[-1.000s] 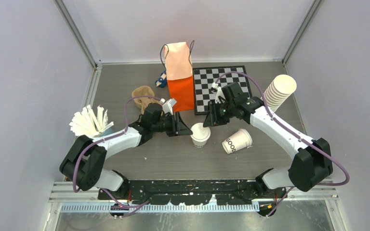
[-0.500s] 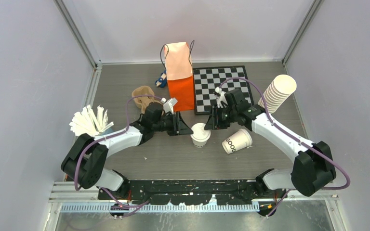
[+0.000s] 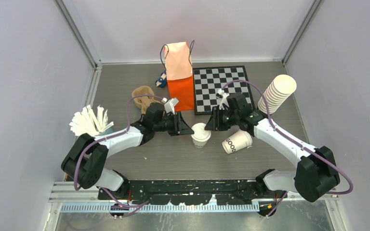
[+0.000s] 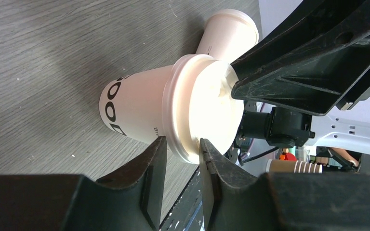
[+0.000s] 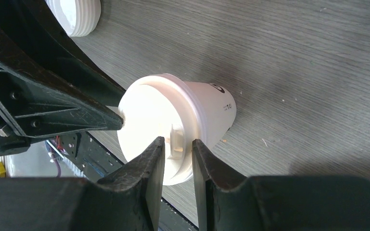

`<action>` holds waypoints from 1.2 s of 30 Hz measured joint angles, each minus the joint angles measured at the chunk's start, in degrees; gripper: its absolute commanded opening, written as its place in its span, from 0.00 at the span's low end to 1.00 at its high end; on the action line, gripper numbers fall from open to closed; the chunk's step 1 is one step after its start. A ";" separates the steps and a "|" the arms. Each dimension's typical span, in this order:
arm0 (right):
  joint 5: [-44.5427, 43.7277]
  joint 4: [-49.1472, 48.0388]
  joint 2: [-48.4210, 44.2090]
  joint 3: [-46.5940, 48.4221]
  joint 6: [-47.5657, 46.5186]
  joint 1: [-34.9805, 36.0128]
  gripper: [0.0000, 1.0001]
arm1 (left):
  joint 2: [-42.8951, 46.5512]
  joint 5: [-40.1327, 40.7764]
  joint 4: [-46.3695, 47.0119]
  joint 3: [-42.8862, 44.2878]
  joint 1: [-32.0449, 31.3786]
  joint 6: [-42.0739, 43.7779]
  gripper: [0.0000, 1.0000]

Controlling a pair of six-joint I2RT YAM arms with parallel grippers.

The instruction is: Pack the takeout coffee

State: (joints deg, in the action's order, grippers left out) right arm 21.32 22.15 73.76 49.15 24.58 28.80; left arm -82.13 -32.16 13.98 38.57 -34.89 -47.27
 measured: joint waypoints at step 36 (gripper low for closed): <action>-24.46 38.58 3.17 20.22 -9.79 -15.54 0.76 | -4.87 2.54 -2.71 6.45 -5.05 1.46 0.46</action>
State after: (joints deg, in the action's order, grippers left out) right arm -3.14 60.73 76.93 69.36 14.79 13.26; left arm -87.00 -29.63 11.27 45.01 -39.94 -45.80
